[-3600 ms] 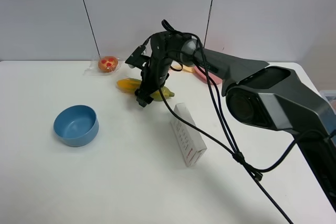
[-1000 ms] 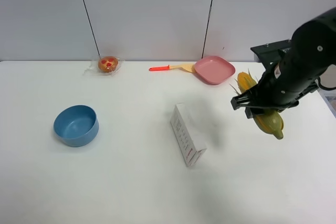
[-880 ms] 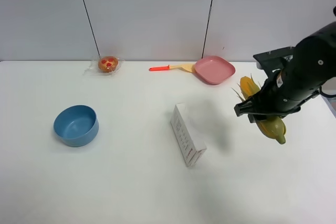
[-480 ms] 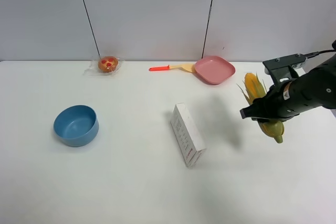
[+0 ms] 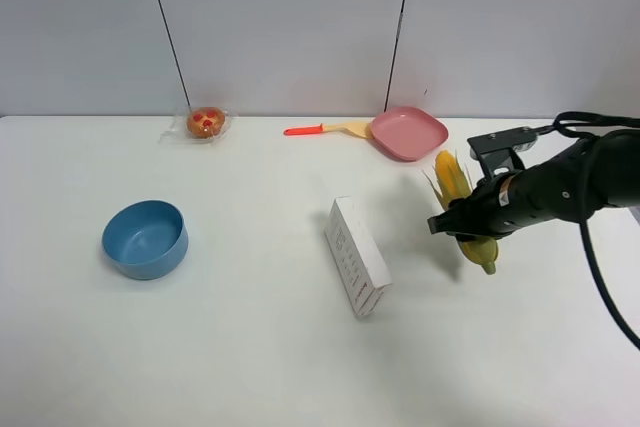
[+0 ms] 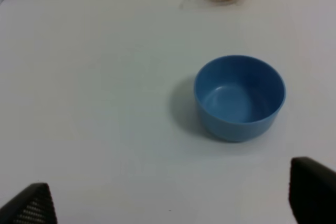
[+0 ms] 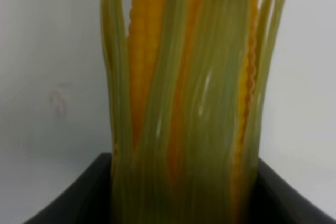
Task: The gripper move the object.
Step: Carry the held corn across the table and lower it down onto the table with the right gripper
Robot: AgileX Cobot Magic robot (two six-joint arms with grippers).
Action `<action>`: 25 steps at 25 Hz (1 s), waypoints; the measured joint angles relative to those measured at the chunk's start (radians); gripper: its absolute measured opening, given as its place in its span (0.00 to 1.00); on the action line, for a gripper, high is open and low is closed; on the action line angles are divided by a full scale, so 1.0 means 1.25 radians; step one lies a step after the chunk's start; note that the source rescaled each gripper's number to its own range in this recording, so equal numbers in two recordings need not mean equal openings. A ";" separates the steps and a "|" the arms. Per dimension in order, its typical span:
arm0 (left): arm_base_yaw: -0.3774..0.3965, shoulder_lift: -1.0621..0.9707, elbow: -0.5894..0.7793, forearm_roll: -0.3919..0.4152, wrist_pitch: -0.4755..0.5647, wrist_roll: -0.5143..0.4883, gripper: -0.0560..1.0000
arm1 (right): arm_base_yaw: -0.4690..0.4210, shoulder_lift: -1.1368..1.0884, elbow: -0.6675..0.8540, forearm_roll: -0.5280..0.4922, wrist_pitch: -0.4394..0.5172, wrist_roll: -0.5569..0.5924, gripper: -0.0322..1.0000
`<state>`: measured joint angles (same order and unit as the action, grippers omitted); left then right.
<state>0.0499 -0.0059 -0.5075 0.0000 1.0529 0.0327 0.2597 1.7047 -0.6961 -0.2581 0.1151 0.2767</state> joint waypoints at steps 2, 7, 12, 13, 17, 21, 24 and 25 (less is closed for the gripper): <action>0.000 0.000 0.000 0.000 0.000 0.000 1.00 | -0.008 0.035 0.000 0.001 -0.020 0.004 0.03; 0.000 0.000 0.000 0.000 0.000 0.000 1.00 | -0.015 0.080 0.000 0.001 -0.032 0.011 0.03; 0.000 0.000 0.000 0.000 0.000 0.000 1.00 | -0.015 0.081 0.000 0.001 -0.042 0.011 0.03; 0.000 0.000 0.000 0.000 0.000 0.000 1.00 | -0.015 0.083 -0.001 0.001 -0.042 0.011 0.03; 0.000 0.000 0.000 0.000 0.000 0.000 1.00 | -0.015 0.106 -0.001 0.001 -0.055 0.011 0.03; 0.000 0.000 0.000 0.000 0.000 0.000 1.00 | -0.016 0.111 -0.001 0.000 -0.060 0.012 0.03; 0.000 0.000 0.000 0.000 0.000 0.000 1.00 | -0.016 0.111 -0.001 0.000 -0.061 0.012 0.03; 0.000 0.000 0.000 0.000 0.000 0.000 1.00 | -0.016 0.111 -0.001 0.000 -0.062 0.012 0.03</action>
<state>0.0499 -0.0059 -0.5075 0.0000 1.0529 0.0327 0.2395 1.8439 -0.6970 -0.2583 0.0382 0.2911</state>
